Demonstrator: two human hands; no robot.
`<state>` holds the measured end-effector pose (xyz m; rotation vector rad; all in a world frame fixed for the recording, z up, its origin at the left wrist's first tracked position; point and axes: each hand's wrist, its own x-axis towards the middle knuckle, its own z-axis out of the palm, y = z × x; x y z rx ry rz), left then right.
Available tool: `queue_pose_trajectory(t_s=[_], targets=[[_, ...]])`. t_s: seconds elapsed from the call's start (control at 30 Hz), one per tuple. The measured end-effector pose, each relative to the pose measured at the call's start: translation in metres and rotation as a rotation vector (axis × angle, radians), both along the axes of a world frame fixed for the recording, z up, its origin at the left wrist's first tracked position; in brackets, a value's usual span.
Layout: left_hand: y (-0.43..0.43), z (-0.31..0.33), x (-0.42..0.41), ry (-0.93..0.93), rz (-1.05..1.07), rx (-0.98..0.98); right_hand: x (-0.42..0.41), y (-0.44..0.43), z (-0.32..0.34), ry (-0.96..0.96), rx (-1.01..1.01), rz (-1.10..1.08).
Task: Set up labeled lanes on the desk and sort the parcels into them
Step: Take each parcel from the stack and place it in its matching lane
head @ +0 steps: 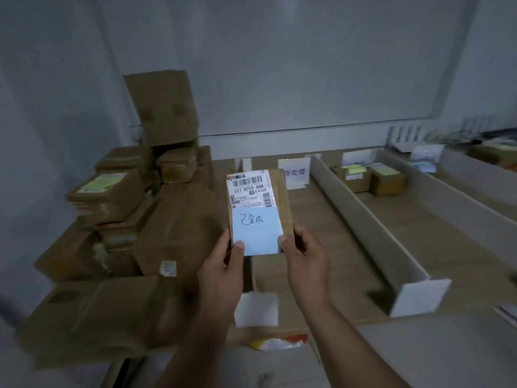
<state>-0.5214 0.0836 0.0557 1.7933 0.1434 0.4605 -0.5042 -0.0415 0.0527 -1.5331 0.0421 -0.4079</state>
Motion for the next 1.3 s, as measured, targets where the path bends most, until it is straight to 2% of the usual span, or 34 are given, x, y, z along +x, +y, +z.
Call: queue_pose_trajectory(t_s=[0.3, 0.57, 0.7, 0.9, 1.3], targets=[[-0.218, 0.012, 0.007, -0.038, -0.209, -0.064, -0.016, -0.213, 0.009, -0.034, 0.021, -0.237], [-0.360, 0.005, 0.021, -0.010, -0.425, -0.130, -0.022, -0.351, 0.005, -0.019, -0.022, -0.447], [-0.418, -0.006, 0.039, -0.001, -0.495, -0.076, -0.015, -0.408, -0.002, 0.003, -0.036, -0.516], [-0.510, -0.015, 0.085, 0.039, -0.564, -0.070, 0.028, -0.497, -0.011, 0.019, -0.061, -0.586], [-0.693, -0.013, 0.217, 0.070, -0.554, -0.087, 0.155, -0.677, 0.007, 0.044, -0.152, -0.605]])
